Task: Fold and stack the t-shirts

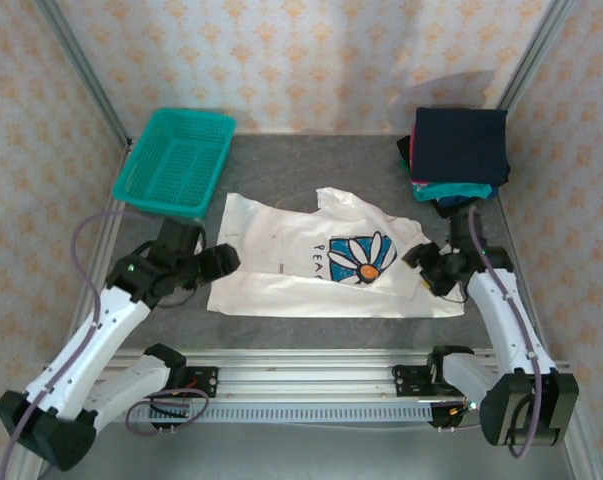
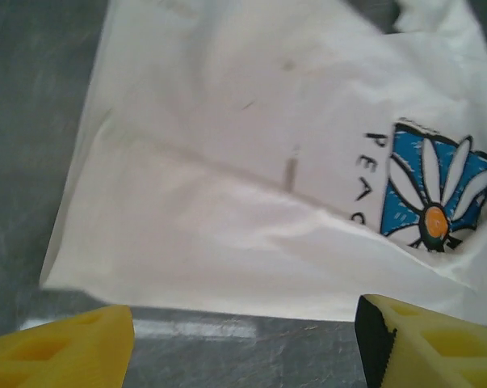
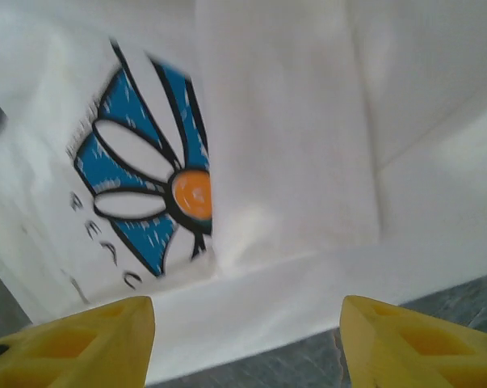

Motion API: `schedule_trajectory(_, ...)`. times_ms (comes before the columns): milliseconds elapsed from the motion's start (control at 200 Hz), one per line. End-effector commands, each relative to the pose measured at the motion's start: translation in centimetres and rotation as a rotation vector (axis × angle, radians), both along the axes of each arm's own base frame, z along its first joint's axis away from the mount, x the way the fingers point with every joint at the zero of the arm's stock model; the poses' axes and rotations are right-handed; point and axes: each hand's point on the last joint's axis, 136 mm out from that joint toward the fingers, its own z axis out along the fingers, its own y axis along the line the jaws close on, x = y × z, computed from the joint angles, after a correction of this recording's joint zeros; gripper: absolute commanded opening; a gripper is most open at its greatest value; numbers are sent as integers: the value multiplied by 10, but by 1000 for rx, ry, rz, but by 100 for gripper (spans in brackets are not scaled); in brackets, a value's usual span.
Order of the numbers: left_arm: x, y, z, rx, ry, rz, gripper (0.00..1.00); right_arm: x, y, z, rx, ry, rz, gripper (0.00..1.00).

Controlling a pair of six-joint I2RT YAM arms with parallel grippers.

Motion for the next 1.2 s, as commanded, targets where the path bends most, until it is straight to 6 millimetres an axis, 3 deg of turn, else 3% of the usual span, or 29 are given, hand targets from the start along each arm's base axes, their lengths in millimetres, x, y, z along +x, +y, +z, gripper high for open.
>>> schedule_trajectory(0, 22, -11, 13, 202, -62, -178, 73, -30, 5, -32, 15, 134, -26, 59)
schedule_trajectory(210, 43, -53, 29, 188, -171, -292, 74, -49, -5, -63, -41, 201, -50, 54)
schedule_trajectory(390, 49, -62, 51, 185, -278, -320, 76, -34, -6, -74, -36, 156, -91, 50)
schedule_trajectory(620, 54, -54, 81, 241, -369, -325, 85, -13, -7, -76, -48, 145, -88, 46)
schedule_trajectory(761, 53, -47, 94, 281, -401, -327, 87, -12, -9, -81, -65, 163, -82, 43)
schedule_trajectory(1196, 44, -28, 102, 345, -424, -306, 87, 1, -13, -82, -91, 159, -75, 31)
